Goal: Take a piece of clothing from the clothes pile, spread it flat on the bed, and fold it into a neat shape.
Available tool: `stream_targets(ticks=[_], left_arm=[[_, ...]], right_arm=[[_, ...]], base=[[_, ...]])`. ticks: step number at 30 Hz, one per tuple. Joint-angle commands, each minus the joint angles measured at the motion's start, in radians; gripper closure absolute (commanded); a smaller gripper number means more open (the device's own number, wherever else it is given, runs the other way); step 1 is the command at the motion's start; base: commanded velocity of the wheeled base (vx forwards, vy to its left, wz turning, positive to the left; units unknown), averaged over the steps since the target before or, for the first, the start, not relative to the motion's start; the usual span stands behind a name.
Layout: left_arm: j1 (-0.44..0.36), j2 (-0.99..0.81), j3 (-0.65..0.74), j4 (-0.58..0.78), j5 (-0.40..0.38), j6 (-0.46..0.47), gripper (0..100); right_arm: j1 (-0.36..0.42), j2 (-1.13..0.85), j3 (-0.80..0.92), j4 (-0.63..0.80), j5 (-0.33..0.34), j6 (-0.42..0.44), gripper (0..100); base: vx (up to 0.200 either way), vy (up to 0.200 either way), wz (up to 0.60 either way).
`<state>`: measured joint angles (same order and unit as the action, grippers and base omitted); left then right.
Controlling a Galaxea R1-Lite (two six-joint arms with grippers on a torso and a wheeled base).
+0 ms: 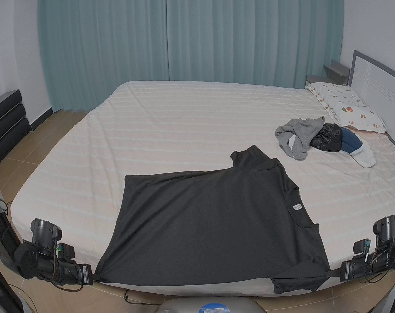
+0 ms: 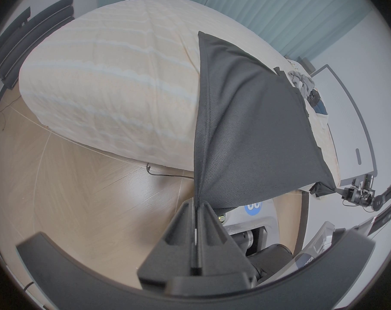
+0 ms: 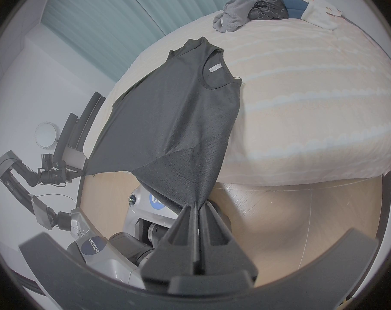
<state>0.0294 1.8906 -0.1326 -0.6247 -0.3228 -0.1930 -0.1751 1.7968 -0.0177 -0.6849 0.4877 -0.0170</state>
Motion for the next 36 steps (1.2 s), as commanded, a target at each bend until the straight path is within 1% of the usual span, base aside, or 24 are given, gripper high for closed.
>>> stream_targets(ticks=[1, 3, 9, 13, 15, 17, 19, 21, 24, 27, 31, 36], left_arm=[[-0.003, -0.036, 0.028, 0.000, 0.028, -0.002, 100], [-0.005, -0.036, 0.041, -0.001, 0.047, -0.002, 100], [-0.011, -0.061, 0.065, 0.002, 0.054, -0.002, 100], [-0.011, -0.068, 0.054, -0.003, 0.054, -0.003, 100], [-0.011, -0.081, 0.022, -0.013, 0.048, -0.017, 100], [-0.006, -0.107, -0.010, -0.020, 0.048, -0.049, 100], [-0.009, -0.131, -0.036, -0.021, 0.050, -0.102, 100], [-0.012, -0.160, -0.082, -0.013, 0.048, -0.171, 100], [-0.020, -0.157, -0.130, -0.012, 0.050, -0.200, 100], [-0.020, -0.154, -0.170, -0.012, 0.053, -0.238, 100], [-0.023, -0.157, -0.202, -0.010, 0.053, -0.315, 100], [-0.025, -0.157, -0.203, -0.010, 0.051, -0.324, 100]], right_arm=[[-0.006, -0.062, 0.018, 0.030, 0.000, -0.001, 100], [-0.006, -0.082, 0.018, 0.053, 0.002, -0.003, 100], [-0.006, -0.120, 0.018, 0.093, 0.002, -0.026, 100], [-0.004, -0.119, 0.007, 0.085, 0.003, -0.029, 100], [-0.004, -0.120, -0.013, 0.085, 0.005, -0.024, 100], [-0.004, -0.120, -0.036, 0.084, 0.014, -0.020, 100], [-0.004, -0.120, -0.067, 0.085, 0.029, -0.009, 100], [0.002, -0.122, -0.113, 0.085, 0.046, 0.043, 100], [0.017, -0.116, -0.166, 0.088, 0.048, 0.098, 100], [0.019, -0.100, -0.223, 0.096, 0.048, 0.124, 100], [0.020, -0.085, -0.262, 0.097, 0.046, 0.137, 100], [0.022, -0.056, -0.289, 0.097, 0.046, 0.138, 100]], base=[[0.000, 0.000, 0.00], [0.000, 0.000, 0.00], [0.000, 0.000, 0.00], [0.000, 0.000, 0.00], [0.000, 0.000, 0.00], [0.000, 0.000, 0.00], [0.000, 0.000, 0.00], [0.000, 0.000, 0.00], [0.000, 0.000, 0.00], [0.000, 0.000, 0.00], [0.000, 0.000, 0.00], [0.000, 0.000, 0.00]])
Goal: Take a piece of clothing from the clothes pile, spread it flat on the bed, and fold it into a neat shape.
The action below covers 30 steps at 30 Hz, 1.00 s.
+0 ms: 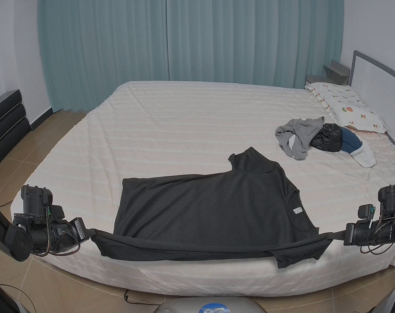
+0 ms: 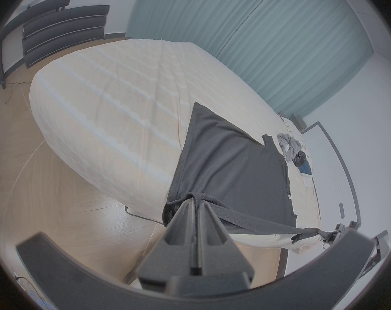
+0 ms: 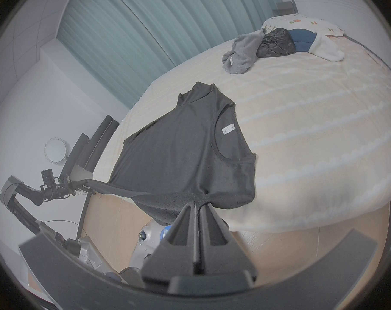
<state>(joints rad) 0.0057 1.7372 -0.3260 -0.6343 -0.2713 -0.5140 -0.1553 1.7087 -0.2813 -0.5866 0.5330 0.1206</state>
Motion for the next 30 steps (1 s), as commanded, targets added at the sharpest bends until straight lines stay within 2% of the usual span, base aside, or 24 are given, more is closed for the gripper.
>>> stream_targets(ticks=[1, 17, 30], left_arm=[[-0.001, -0.007, -0.010, -0.001, 0.000, -0.003, 100], [0.000, -0.007, -0.041, 0.053, -0.008, -0.008, 100], [0.000, 0.211, -0.188, 0.062, -0.008, -0.020, 100]], right_arm=[[0.002, 0.035, -0.027, -0.001, 0.001, 0.001, 100], [0.003, 0.049, -0.113, 0.039, 0.002, 0.001, 100], [0.040, 0.203, -0.239, 0.048, -0.010, 0.005, 100]], base=[[0.000, 0.000, 0.00], [0.000, 0.000, 0.00], [0.000, 0.000, 0.00]])
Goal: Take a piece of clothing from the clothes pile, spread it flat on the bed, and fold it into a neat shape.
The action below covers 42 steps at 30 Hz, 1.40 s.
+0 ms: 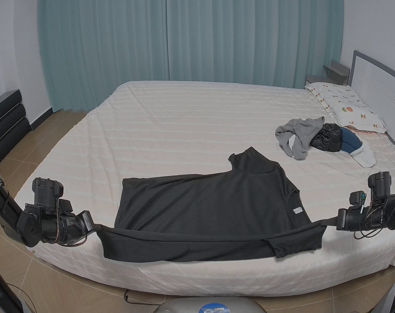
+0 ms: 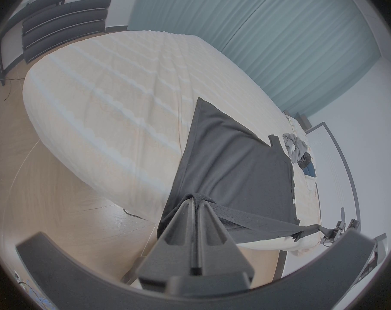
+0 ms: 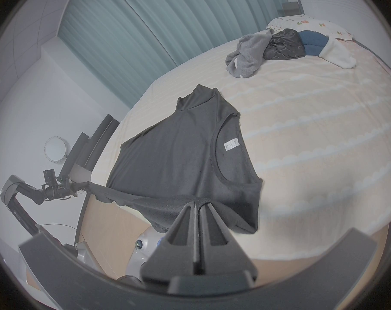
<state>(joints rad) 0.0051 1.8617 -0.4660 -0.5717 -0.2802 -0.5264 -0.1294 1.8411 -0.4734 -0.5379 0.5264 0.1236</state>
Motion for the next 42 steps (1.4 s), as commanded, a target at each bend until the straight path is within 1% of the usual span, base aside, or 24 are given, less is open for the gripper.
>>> stream_targets(ticks=[1, 4, 9, 17, 19, 25, 27, 28, 30, 31, 36, 40, 42], left_arm=[[0.001, 0.108, -0.077, 0.000, 0.003, -0.017, 100], [0.001, 0.129, -0.108, 0.007, 0.004, -0.024, 100], [0.001, 0.188, -0.174, 0.052, 0.004, -0.026, 100], [0.001, 0.257, -0.235, 0.058, 0.007, -0.026, 100], [0.001, 0.277, -0.252, 0.058, 0.007, -0.026, 100], [0.001, 0.313, -0.289, 0.058, 0.010, -0.027, 100], [0.003, 0.312, -0.292, 0.058, 0.010, -0.029, 100], [0.003, 0.304, -0.290, 0.059, 0.010, -0.047, 100], [0.003, 0.303, -0.290, 0.059, 0.010, -0.049, 100], [0.003, 0.272, -0.290, 0.058, 0.012, -0.076, 100], [0.009, 0.194, -0.270, 0.079, 0.010, -0.078, 100], [0.009, 0.106, -0.250, 0.133, 0.010, -0.076, 100], [0.007, 0.050, -0.250, 0.181, 0.009, -0.075, 100]], right_arm=[[0.017, 0.093, -0.076, -0.001, -0.003, 0.011, 100], [0.027, 0.115, -0.111, 0.003, -0.005, 0.021, 100], [0.042, 0.168, -0.182, 0.059, -0.006, 0.024, 100], [0.043, 0.231, -0.231, 0.061, -0.006, 0.027, 100], [0.042, 0.248, -0.248, 0.061, -0.006, 0.037, 100], [0.037, 0.264, -0.281, 0.047, -0.003, 0.116, 100], [0.034, 0.257, -0.284, 0.047, 0.001, 0.125, 100], [0.030, 0.247, -0.287, 0.047, 0.006, 0.137, 100], [0.027, 0.245, -0.287, 0.047, 0.006, 0.139, 100], [0.011, 0.214, -0.275, 0.056, 0.011, 0.140, 100], [0.011, 0.210, -0.252, 0.049, 0.024, 0.134, 100], [0.014, 0.202, -0.241, 0.047, 0.024, 0.133, 100], [0.016, 0.190, -0.240, 0.047, 0.026, 0.133, 100]], base=[[0.000, 0.000, 0.00], [0.000, 0.000, 0.00], [0.000, 0.000, 0.00], [0.000, 0.000, 0.00], [0.000, 0.000, 0.00], [0.000, 0.000, 0.00], [0.000, 0.000, 0.00], [0.000, 0.000, 0.00], [0.000, 0.000, 0.00], [0.000, 0.000, 0.00], [0.000, 0.000, 0.00], [0.000, 0.000, 0.00], [0.000, 0.000, 0.00]])
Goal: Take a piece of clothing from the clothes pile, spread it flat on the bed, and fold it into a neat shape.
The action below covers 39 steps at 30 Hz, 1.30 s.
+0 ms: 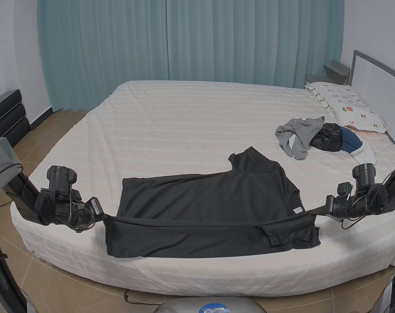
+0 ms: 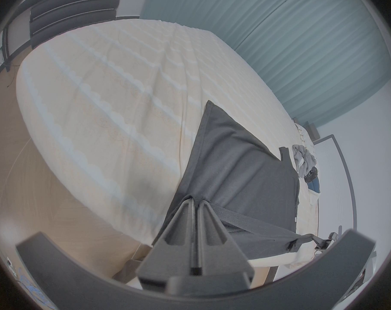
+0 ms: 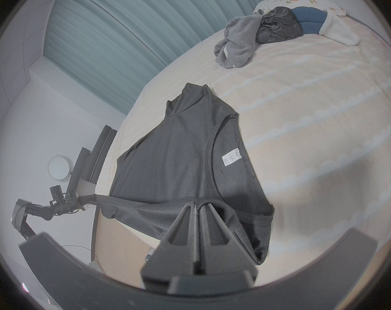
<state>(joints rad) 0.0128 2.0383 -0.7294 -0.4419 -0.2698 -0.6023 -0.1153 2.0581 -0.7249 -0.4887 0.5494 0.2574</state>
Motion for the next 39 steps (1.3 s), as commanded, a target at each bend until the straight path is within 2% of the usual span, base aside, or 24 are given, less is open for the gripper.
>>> stream_targets(ticks=[1, 7, 18, 30, 39], left_arm=[[-0.002, -0.145, 0.013, 0.074, -0.002, 0.001, 100], [-0.017, -0.217, 0.013, 0.147, -0.002, 0.004, 100], [-0.033, -0.214, 0.008, 0.181, -0.002, 0.006, 100], [-0.016, 0.049, -0.102, 0.166, 0.001, -0.002, 100], [-0.010, 0.149, -0.176, 0.164, 0.001, -0.008, 100]], right_arm=[[0.003, -0.033, 0.015, -0.002, 0.004, -0.001, 100], [0.003, -0.049, 0.028, -0.002, 0.024, -0.003, 100], [0.005, -0.035, 0.024, -0.007, 0.024, -0.001, 100], [0.022, 0.047, -0.013, -0.024, 0.021, 0.005, 100], [0.022, 0.126, -0.061, -0.051, 0.011, 0.008, 100]], base=[[0.000, 0.000, 0.00], [0.000, 0.000, 0.00], [0.000, 0.000, 0.00], [0.000, 0.000, 0.00], [0.000, 0.000, 0.00]])
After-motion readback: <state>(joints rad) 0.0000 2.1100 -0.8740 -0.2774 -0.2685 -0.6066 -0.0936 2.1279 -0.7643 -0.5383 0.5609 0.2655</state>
